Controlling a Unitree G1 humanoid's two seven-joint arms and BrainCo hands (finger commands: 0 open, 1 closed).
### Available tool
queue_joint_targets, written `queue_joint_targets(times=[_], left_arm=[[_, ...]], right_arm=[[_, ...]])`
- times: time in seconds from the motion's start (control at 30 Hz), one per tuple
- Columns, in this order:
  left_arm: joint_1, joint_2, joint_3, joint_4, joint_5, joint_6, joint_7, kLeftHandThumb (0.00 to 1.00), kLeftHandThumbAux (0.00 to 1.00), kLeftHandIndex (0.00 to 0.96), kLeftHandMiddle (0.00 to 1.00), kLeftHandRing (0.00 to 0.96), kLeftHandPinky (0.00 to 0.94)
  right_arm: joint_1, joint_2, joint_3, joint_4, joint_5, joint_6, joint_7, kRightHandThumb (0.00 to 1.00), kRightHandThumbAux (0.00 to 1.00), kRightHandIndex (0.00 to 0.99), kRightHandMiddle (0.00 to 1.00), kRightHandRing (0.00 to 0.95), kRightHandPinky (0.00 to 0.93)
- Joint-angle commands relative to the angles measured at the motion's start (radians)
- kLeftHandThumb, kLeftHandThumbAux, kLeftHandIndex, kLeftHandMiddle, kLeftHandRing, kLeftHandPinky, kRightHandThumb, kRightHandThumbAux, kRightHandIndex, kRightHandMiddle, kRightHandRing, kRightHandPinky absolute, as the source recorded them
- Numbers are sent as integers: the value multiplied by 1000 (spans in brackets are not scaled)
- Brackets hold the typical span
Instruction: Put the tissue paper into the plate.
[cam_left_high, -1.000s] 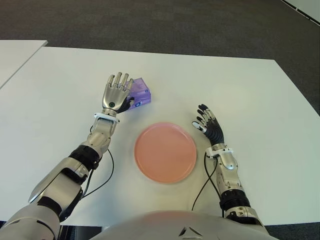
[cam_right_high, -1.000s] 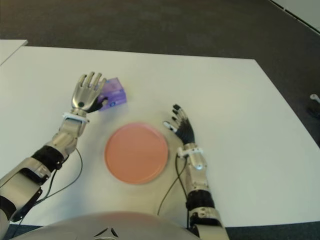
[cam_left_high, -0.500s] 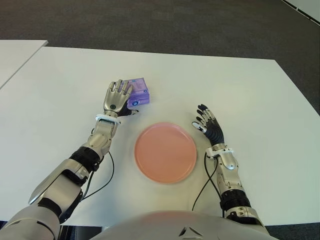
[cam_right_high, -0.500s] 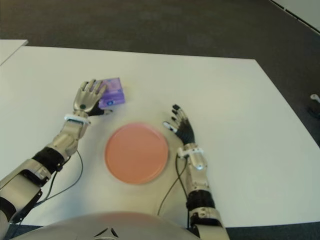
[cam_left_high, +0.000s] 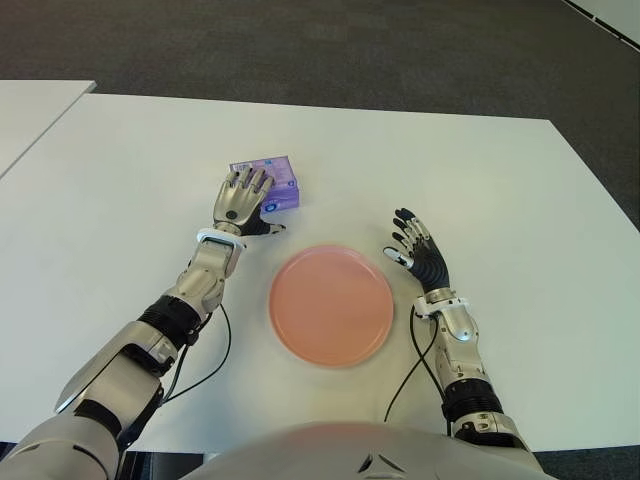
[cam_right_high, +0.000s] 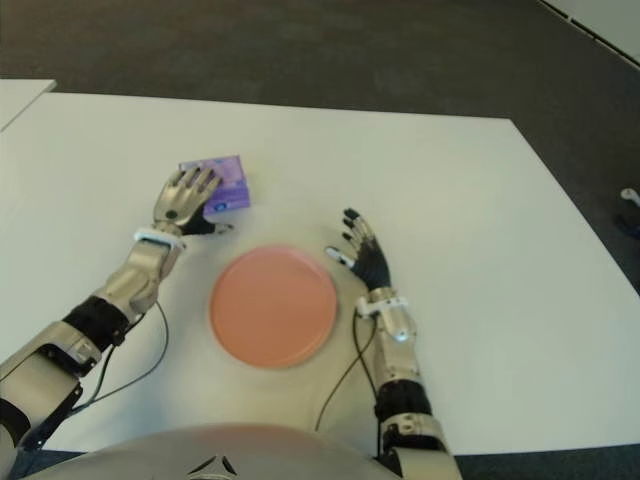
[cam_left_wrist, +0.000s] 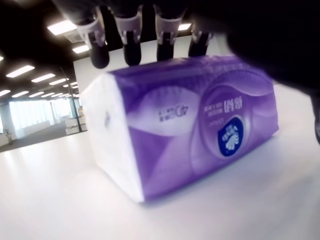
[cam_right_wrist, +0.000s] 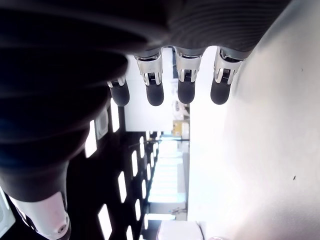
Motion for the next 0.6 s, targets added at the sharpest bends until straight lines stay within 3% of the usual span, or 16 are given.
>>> queue_joint_targets(times=[0.03, 0.6], left_arm=[[26, 7, -2, -15, -11, -10, -34, 10, 327, 0, 0, 0, 0], [14, 18, -5, -18, -1, -19, -38, 8, 340, 0, 0, 0, 0]], right_arm=[[65, 0, -8, 113, 10, 42, 2, 0, 719, 0, 0, 0, 0], [71, 11, -4, 85, 40, 118, -4, 0, 707, 0, 0, 0, 0]])
